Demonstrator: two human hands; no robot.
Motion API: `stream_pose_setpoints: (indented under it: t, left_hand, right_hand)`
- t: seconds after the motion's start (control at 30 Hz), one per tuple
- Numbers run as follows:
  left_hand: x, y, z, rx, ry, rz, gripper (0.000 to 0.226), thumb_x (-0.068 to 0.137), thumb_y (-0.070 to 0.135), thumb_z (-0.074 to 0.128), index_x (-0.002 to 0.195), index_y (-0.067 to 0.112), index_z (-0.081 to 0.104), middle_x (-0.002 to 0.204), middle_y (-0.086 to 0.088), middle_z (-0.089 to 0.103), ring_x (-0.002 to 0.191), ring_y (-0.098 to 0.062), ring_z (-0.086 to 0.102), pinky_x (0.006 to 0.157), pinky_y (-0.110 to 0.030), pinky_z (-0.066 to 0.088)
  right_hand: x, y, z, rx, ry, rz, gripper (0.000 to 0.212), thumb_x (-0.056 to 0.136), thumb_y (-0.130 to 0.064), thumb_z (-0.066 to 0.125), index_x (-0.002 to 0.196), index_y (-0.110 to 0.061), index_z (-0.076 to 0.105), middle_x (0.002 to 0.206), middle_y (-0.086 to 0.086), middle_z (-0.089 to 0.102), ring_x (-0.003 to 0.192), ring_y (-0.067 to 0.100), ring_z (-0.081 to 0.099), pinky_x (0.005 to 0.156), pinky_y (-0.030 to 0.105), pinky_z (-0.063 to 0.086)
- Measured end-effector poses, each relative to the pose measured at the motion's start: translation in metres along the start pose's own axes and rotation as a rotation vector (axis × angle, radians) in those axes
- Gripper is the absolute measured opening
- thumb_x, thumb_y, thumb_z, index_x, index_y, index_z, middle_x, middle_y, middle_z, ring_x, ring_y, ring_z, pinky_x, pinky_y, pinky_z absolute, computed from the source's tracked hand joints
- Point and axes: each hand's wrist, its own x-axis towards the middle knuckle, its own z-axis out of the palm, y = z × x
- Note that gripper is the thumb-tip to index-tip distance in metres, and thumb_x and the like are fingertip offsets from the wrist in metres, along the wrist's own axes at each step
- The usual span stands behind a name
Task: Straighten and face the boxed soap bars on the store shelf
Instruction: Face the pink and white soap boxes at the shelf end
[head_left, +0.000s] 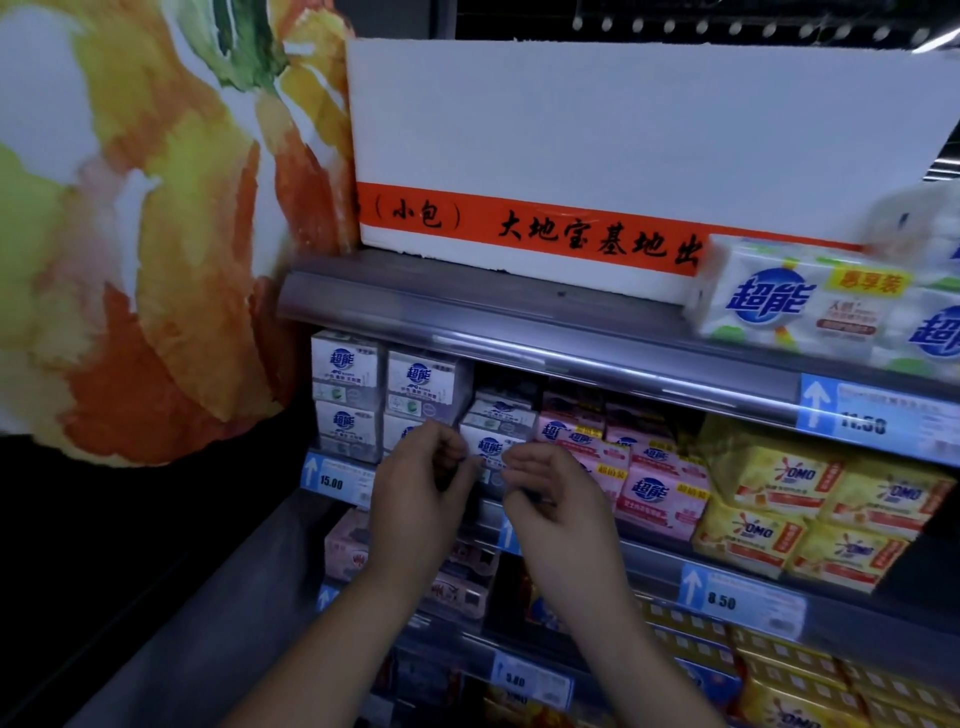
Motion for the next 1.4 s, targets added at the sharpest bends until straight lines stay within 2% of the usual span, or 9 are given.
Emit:
stream_pose_setpoints:
  t: [0.27,0.43,0.57,0.77,0.9,0.97,1.03,1.17,1.4]
  left_hand:
    - [0.009,0.000,-0.033,-0.044,0.101,-0.053,0.029,0.088,0.000,0.067,0.107,0.022,0.064,0.102,0.001,0.067,0.088,-0.012,0.066,0.078,-0.035,0.057]
    - [0.008,-0.005,-0.043,-0.053,0.096,-0.079,0.028,0.085,-0.003,0.066,0.103,0.018,0.063,0.099,0.000,0.067,0.086,-0.014,0.066,0.076,-0.044,0.058]
    - [0.010,-0.010,-0.047,-0.028,0.115,-0.095,0.028,0.083,-0.006,0.067,0.098,0.016,0.064,0.096,0.001,0.068,0.084,-0.008,0.065,0.075,-0.032,0.055]
    - [0.012,-0.008,-0.048,-0.189,0.123,-0.177,0.019,0.089,0.001,0.072,0.095,0.018,0.065,0.090,0.000,0.069,0.082,-0.006,0.065,0.071,-0.012,0.047]
    - [0.004,0.001,-0.057,-0.390,-0.110,-0.173,0.042,0.082,0.035,0.081,0.118,0.027,0.061,0.111,0.005,0.072,0.102,-0.002,0.068,0.083,-0.013,0.052]
    - [0.001,0.009,-0.059,-0.541,-0.331,-0.156,0.057,0.079,0.037,0.080,0.131,0.030,0.057,0.125,0.008,0.071,0.115,-0.009,0.068,0.088,-0.020,0.054]
    - [-0.005,0.020,-0.056,-0.624,-0.480,-0.148,0.060,0.075,0.029,0.086,0.130,0.029,0.061,0.126,0.001,0.073,0.115,-0.017,0.070,0.086,-0.026,0.057]
    - [-0.015,0.041,-0.042,-0.577,-0.491,-0.062,0.067,0.060,0.017,0.097,0.116,0.035,0.066,0.122,-0.002,0.072,0.112,-0.017,0.070,0.084,-0.027,0.059]
    - [-0.026,0.068,-0.023,-0.595,-0.526,-0.042,0.077,0.060,0.018,0.100,0.125,0.042,0.065,0.125,0.007,0.072,0.116,-0.012,0.069,0.085,-0.027,0.061]
  right_hand:
    - [0.061,-0.033,0.035,0.089,-0.009,0.046,0.041,0.082,-0.029,0.087,0.108,-0.032,0.054,0.101,-0.008,0.074,0.076,-0.010,0.069,0.055,0.007,0.048]
    - [0.090,-0.036,0.048,0.041,-0.025,0.082,0.039,0.077,-0.029,0.091,0.089,-0.024,0.054,0.083,0.007,0.073,0.071,0.016,0.068,0.061,0.026,0.048]
    - [0.094,-0.033,0.050,0.062,-0.049,0.078,0.039,0.075,-0.026,0.092,0.084,-0.023,0.054,0.097,0.016,0.074,0.085,0.031,0.069,0.075,0.043,0.056]
    - [0.060,-0.033,0.036,0.099,-0.039,0.013,0.039,0.076,-0.021,0.090,0.092,-0.026,0.054,0.084,0.006,0.070,0.074,0.020,0.069,0.078,0.056,0.061]
    - [0.019,-0.024,0.002,0.158,-0.134,-0.050,0.039,0.070,-0.040,0.084,0.095,-0.032,0.056,0.089,-0.005,0.075,0.076,0.011,0.067,0.072,0.043,0.063]
    - [0.000,-0.016,-0.014,0.165,-0.220,-0.071,0.039,0.077,-0.036,0.083,0.104,-0.029,0.056,0.098,-0.009,0.076,0.084,0.013,0.069,0.071,0.033,0.061]
    - [-0.015,-0.007,-0.031,0.144,-0.256,-0.073,0.040,0.083,-0.026,0.081,0.113,-0.026,0.054,0.111,-0.006,0.074,0.099,0.022,0.067,0.081,0.040,0.062]
    - [-0.033,-0.004,-0.059,0.148,-0.220,-0.091,0.049,0.077,-0.026,0.084,0.117,-0.028,0.055,0.121,-0.006,0.070,0.117,0.021,0.064,0.097,0.055,0.055]
    - [-0.047,-0.003,-0.094,0.244,-0.189,-0.079,0.048,0.080,-0.014,0.083,0.119,-0.022,0.054,0.127,-0.003,0.071,0.123,0.020,0.066,0.100,0.053,0.055]
